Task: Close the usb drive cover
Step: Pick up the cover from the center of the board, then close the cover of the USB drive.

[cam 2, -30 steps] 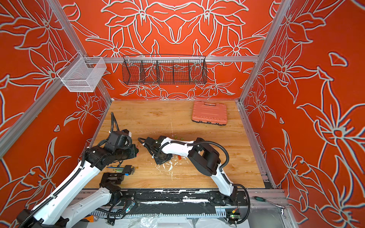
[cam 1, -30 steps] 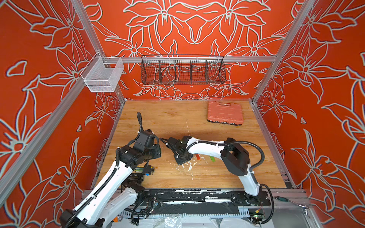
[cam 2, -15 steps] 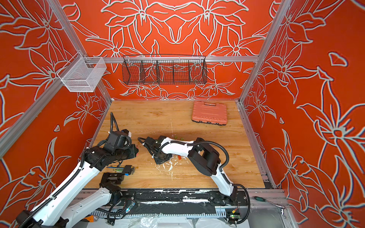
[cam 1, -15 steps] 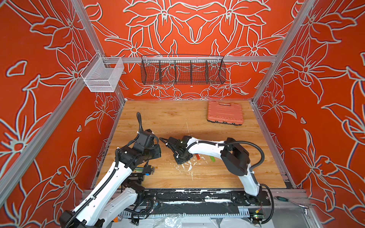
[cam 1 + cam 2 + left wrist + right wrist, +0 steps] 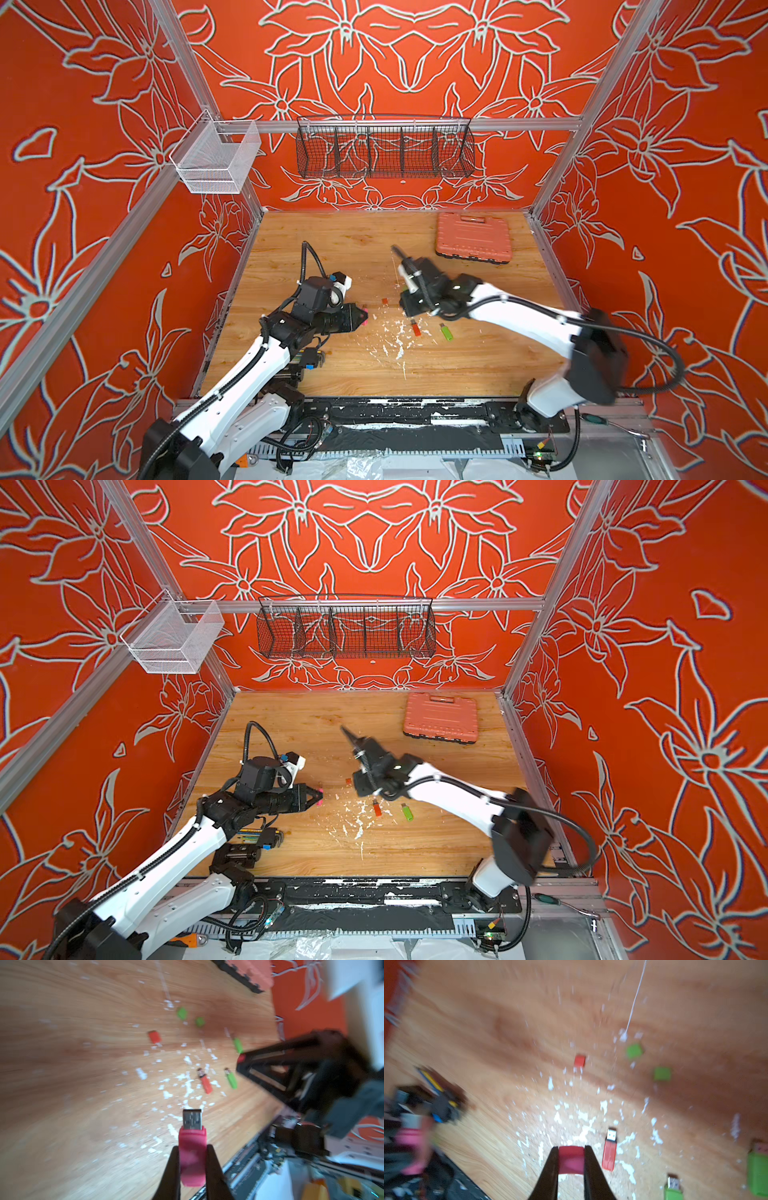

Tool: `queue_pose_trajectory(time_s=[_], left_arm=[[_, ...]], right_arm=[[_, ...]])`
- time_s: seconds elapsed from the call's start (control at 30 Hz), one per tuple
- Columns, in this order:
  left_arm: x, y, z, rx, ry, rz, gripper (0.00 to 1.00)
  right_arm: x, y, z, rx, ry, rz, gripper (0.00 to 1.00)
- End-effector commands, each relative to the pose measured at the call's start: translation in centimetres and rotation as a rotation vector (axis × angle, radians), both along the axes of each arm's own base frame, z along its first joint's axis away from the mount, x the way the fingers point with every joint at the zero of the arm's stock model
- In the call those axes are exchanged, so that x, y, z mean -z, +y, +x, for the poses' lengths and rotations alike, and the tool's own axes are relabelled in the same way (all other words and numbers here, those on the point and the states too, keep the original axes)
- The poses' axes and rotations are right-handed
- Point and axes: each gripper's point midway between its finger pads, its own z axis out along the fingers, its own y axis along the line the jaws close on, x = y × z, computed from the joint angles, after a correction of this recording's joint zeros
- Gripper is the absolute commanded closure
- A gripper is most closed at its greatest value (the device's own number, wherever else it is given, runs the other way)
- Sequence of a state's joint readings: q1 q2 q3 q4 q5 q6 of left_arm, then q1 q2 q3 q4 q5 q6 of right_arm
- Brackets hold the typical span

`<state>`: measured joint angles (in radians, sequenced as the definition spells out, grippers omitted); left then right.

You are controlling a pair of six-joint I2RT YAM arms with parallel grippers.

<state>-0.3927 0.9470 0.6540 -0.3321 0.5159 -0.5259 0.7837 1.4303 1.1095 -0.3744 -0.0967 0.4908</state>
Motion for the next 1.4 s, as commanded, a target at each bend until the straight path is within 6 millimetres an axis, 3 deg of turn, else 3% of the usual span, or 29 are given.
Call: queue_pose_trajectory(time_s=[0.0, 0.17, 0.33, 0.67, 1.2, 1.37], left_arm=[[-7.0, -4.8, 0.4, 0.24, -0.19, -0.31, 0.97], [-10.6, -8.2, -0.8, 0.445, -0.208, -0.429, 0.97], [-12.5, -9.9, -2.1, 0.553, -0.23, -0.453, 0.97], [-13.4, -9.6, -2.5, 0.559, -0.27, -0.452, 0.97], [-15.0, -9.5, -2.3, 0.556, -0.335, -0.451, 0.98], [-15.1, -9.6, -2.1, 0.549, -0.336, -0.45, 0.98]], right_arm=[[-6.3, 0.8, 0.4, -0.132, -0.163, 0.359, 0.85], [-13.2, -0.3, -1.4, -0.276, -0.285, 0.734, 0.85], [-15.6, -0.4, -3.4, -0.384, -0.304, 0.861, 0.85], [-16.8, -0.6, -5.1, -0.455, -0.315, 0.934, 0.86], [-14.6, -1.4, -5.1, -0.367, -0.308, 0.895, 0.88], [-14.8, -1.2, -5.1, -0.376, -0.313, 0.924, 0.88]])
